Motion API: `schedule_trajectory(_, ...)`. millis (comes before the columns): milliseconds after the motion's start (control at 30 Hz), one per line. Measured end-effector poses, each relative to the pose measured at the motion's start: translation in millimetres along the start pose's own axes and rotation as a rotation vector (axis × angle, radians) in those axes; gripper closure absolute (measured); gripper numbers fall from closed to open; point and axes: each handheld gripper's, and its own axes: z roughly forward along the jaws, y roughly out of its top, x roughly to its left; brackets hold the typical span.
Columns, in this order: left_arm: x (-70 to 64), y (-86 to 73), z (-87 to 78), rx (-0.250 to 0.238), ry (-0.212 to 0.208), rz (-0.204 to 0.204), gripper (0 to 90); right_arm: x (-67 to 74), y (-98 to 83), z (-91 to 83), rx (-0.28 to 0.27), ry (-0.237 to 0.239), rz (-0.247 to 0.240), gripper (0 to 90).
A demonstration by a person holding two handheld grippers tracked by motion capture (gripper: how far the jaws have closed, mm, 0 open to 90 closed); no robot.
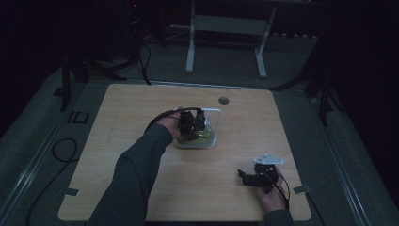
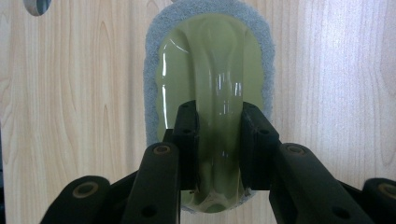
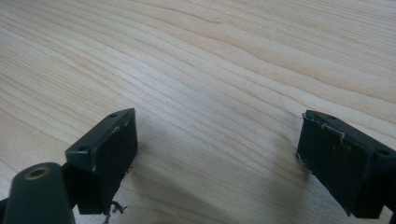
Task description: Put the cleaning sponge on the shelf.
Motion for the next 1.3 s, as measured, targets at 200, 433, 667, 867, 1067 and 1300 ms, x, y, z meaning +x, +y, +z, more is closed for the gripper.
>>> schedule_trajectory(200,2.6,5.4,-0.5,-0.008,0.009,0.019,71.6,0.0,0.0,0.0,0.000,0.000,0.000,11.9)
schedule_trajectory(433,2.2,6.4,7.0,0.004,0.001,0.039,71.6,0.0,0.0,0.0,0.000,0.000,0.000,11.9)
schedule_trajectory(667,3.6,6.0,11.4,0.011,0.008,0.046,71.5,0.0,0.0,0.0,0.000,0.000,0.000,11.9)
schedule_trajectory(867,6.5,3.6,13.3,0.010,0.004,0.050,71.5,0.0,0.0,0.0,0.000,0.000,0.000,11.9)
schedule_trajectory(1067,7.4,2.1,16.1,0.020,0.010,0.055,71.5,0.0,0.0,0.0,0.000,0.000,0.000,11.9)
schedule_trajectory(1300,6.6,3.4,23.1,0.039,0.014,0.064,71.5,0.0,0.0,0.0,0.000,0.000,0.000,11.9)
